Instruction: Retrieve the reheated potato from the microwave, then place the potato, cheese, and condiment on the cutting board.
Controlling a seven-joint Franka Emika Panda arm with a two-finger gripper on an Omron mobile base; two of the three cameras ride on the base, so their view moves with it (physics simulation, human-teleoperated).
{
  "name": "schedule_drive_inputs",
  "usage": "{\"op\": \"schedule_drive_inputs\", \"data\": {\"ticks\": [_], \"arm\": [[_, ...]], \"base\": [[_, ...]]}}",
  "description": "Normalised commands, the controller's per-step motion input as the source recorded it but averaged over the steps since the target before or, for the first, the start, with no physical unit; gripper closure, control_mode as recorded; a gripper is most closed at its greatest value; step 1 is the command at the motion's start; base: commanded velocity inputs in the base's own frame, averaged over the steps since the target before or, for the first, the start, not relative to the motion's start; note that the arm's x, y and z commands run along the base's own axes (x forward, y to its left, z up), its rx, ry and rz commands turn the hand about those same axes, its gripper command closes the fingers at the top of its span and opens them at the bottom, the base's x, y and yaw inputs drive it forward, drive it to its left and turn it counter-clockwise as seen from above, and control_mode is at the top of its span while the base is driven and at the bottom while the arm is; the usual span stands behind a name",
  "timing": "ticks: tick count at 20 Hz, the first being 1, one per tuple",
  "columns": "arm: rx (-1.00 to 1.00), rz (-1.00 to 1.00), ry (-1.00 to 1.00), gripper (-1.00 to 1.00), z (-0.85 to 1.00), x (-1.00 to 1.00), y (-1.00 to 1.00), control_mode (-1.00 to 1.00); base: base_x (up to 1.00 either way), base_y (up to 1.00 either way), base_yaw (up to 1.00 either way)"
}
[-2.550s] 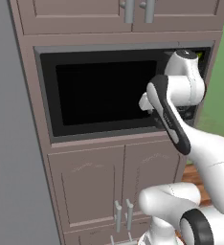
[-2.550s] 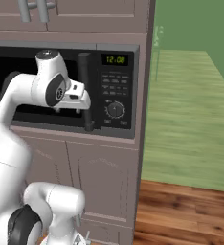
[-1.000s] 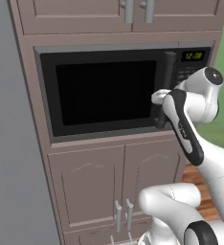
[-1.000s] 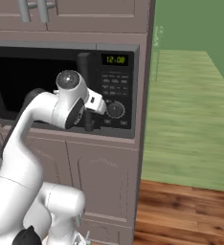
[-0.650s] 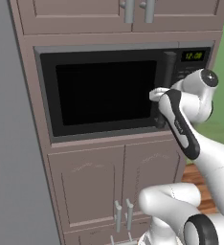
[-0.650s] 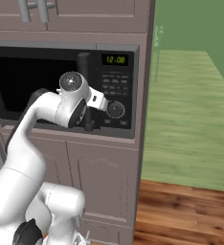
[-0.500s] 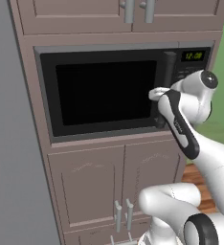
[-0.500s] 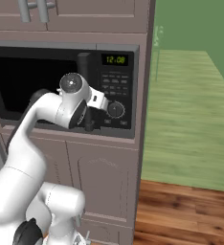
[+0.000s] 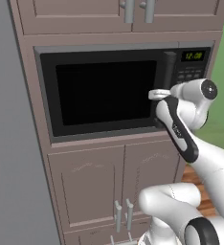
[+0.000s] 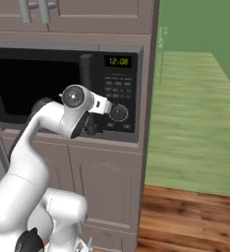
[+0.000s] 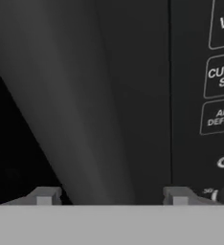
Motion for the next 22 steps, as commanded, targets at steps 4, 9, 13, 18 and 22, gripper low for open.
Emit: {"op": "schedule_drive_inputs", "data": {"ticks": [4, 9, 13, 18, 22], "arm": [[0.0, 0.0, -0.07, 1.0, -0.09, 0.22, 0.0, -1.0], [0.0, 0.0, -0.03, 1.0, 0.05, -0.06, 0.0, -1.0], [0.0, 0.0, -0.06, 1.0, 0.4, -0.95, 0.0, -1.0], [0.02, 0.0, -0.04, 1.0, 0.39, -1.0, 0.0, -1.0], [0.0, 0.0, -0.01, 1.0, 0.27, -1.0, 0.01, -1.0]], "base": [[0.0, 0.0, 0.0], [0.0, 0.0, 0.0], [0.0, 0.0, 0.0], [0.0, 0.0, 0.0], [0.0, 0.0, 0.0]]}}
